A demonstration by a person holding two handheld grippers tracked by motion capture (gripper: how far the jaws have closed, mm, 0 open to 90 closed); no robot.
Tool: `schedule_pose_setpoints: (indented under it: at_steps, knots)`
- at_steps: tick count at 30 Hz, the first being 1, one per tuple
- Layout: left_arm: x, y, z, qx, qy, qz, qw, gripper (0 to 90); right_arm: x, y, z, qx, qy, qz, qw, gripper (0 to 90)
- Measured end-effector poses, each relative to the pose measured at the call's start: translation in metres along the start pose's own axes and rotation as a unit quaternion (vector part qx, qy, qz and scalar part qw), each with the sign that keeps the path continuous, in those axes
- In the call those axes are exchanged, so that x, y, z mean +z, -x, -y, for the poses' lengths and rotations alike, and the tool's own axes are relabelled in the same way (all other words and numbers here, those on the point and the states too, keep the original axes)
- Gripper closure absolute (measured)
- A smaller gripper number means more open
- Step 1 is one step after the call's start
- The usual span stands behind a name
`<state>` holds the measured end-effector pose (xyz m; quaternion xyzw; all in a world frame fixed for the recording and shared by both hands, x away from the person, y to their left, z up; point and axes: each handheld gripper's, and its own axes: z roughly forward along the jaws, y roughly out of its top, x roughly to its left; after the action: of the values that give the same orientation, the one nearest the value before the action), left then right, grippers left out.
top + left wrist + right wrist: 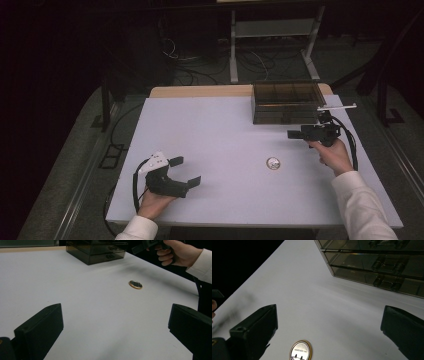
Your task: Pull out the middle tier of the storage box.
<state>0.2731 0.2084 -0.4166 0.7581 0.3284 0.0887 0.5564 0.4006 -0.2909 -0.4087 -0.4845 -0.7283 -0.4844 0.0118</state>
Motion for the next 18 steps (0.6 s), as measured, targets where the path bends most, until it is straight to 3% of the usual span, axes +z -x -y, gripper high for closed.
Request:
schedule_pose_setpoints:
  at_steps: [6,18]
  knots:
    - [0.0,0.0,0.0,0.001,-0.001,0.0,1.0,0.0,0.003,0.004,0.0,0.011,0.009,-0.008,0.9999,0.4]
    - [0.001,0.0,0.0,0.002,-0.002,0.001,1.0,0.0,0.01,0.011,0.0,0.059,0.04,-0.036,0.9968,0.4]
